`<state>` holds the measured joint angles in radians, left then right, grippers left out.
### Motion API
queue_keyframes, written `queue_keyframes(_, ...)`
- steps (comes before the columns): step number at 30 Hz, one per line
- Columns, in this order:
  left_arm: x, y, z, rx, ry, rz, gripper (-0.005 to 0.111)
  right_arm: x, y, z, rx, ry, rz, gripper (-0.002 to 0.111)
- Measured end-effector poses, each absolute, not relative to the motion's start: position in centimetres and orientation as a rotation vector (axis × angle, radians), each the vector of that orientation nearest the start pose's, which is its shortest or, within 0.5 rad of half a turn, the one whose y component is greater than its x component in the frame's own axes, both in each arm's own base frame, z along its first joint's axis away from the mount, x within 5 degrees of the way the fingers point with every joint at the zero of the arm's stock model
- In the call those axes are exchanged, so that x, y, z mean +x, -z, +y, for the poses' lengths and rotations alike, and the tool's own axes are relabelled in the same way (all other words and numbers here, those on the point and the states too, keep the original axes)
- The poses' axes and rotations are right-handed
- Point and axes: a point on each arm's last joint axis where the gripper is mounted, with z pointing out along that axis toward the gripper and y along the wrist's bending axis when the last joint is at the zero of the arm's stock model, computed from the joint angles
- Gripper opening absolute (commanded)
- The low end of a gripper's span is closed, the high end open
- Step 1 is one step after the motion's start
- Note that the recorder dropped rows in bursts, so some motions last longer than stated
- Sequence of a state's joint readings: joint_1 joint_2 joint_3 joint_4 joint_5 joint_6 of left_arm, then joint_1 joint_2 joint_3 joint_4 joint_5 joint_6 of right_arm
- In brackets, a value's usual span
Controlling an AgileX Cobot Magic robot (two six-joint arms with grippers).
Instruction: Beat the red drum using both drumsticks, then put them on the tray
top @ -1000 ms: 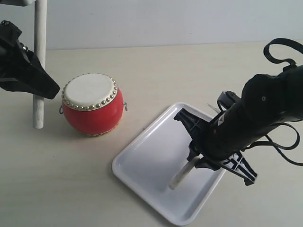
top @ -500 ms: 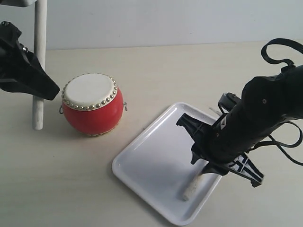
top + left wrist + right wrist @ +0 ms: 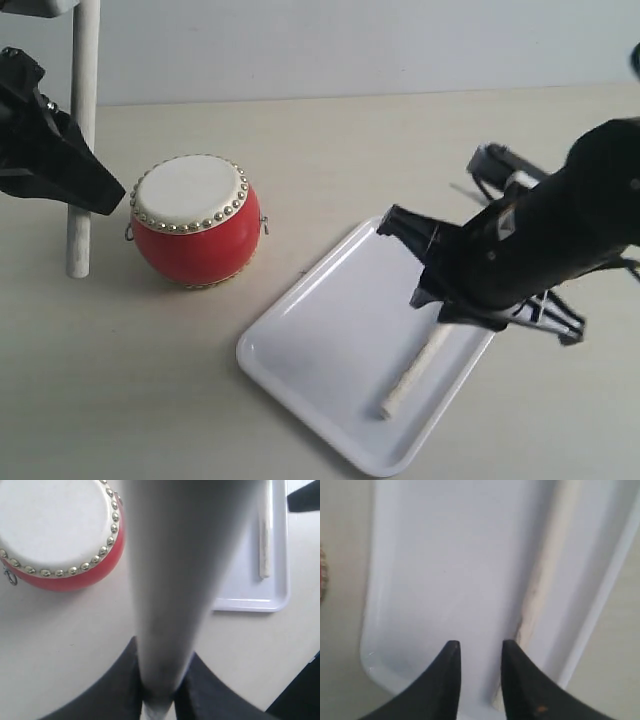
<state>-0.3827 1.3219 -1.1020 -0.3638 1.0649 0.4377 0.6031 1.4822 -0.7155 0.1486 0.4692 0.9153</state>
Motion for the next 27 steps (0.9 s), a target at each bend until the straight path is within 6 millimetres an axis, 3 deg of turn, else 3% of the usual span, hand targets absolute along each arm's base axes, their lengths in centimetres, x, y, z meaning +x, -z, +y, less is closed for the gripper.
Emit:
queue_keyframes(4, 22.4, -31.5, -12.1, 0.937, 0.471, 2.558, 0.000, 20.4, -22.6, 12.5, 0.422, -0.383, 2.617, 0.000)
queue_keyframes(7, 22.4, -31.5, -12.2, 0.941, 0.472, 2.560, 0.000, 19.8, -24.9, 9.9, 0.362, -0.205, 2.520, 0.000)
queue_keyframes(11, 22.9, -29.9, -13.5, 1.037, 0.480, 2.587, 0.000, 18.2, -27.1, 7.3, 0.294, -0.014, 2.448, 0.000)
queue_keyframes(14, 24.0, -26.4, -16.4, 1.211, 0.494, 2.653, 0.000, 16.9, -28.8, 6.2, 0.237, 0.006, 2.387, 0.000)
queue_keyframes(15, 24.7, -24.5, -17.9, 1.292, 0.489, 2.698, 0.000, 16.4, -29.4, 5.9, 0.184, 0.003, 2.371, 0.000)
queue_keyframes(17, 25.8, -22.6, -19.8, 1.409, 0.459, 2.744, 0.000, 15.8, -29.6, 5.9, 0.043, 0.011, 2.387, 0.000)
queue_keyframes(21, 28.4, -21.7, -23.9, 1.608, 0.345, 2.702, 0.000, 15.4, -29.3, 6.3, -0.098, -0.011, 2.438, 0.000)
queue_keyframes(24, 30.9, -21.3, -26.9, 1.590, 0.290, 2.658, 0.000, 15.5, -29.2, 6.4, -0.140, -0.006, 2.441, 0.000)
queue_keyframes(27, 31.9, -20.4, -27.7, 1.555, 0.304, 2.681, 0.000, 15.5, -29.3, 6.5, -0.166, -0.001, 2.435, 0.000)
